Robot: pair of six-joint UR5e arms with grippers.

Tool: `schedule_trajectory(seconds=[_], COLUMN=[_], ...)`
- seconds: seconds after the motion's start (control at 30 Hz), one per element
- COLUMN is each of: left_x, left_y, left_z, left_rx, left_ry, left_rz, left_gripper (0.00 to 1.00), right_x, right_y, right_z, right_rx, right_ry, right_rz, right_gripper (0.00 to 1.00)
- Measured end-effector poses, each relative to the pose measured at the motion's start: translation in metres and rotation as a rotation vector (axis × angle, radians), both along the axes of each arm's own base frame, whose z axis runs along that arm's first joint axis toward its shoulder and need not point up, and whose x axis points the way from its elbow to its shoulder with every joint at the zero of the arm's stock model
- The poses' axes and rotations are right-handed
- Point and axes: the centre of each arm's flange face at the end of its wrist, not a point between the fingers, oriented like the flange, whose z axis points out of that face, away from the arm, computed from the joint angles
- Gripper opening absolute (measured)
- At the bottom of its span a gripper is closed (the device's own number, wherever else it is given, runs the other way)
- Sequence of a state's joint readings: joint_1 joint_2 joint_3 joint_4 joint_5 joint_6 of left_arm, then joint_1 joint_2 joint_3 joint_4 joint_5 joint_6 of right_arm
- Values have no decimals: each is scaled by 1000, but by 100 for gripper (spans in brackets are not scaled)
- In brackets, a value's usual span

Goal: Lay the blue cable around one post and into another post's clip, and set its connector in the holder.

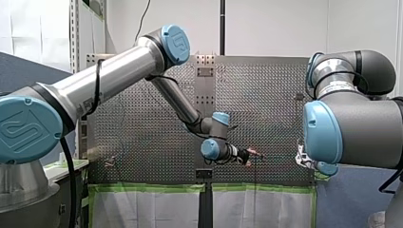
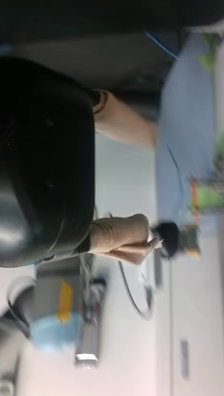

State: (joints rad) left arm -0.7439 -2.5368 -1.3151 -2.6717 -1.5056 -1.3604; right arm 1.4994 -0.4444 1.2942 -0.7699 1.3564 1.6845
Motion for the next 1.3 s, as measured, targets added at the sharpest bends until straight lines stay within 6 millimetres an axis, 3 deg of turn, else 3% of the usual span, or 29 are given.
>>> schedule_trajectory(seconds=[0.13, 0.27, 0.7, 1.3], left_x=[7, 7, -3, -2], left_y=[-4, -9, -3, -2], left_z=[25, 34, 24, 23], left_rx=[-65, -117, -184, -234], left_ry=[-28, -37, 59, 110], left_rz=[40, 61, 99, 116], left_gripper=[100, 100, 100, 100], right_x=[1, 1, 3, 1], right_y=[0, 1, 2, 3], right_z=[-1, -2, -4, -15], right_rx=[1, 2, 7, 8], right_ry=[-2, -5, -12, -40], right_rz=[1, 1, 4, 0], right_gripper=[0, 0, 0, 0])
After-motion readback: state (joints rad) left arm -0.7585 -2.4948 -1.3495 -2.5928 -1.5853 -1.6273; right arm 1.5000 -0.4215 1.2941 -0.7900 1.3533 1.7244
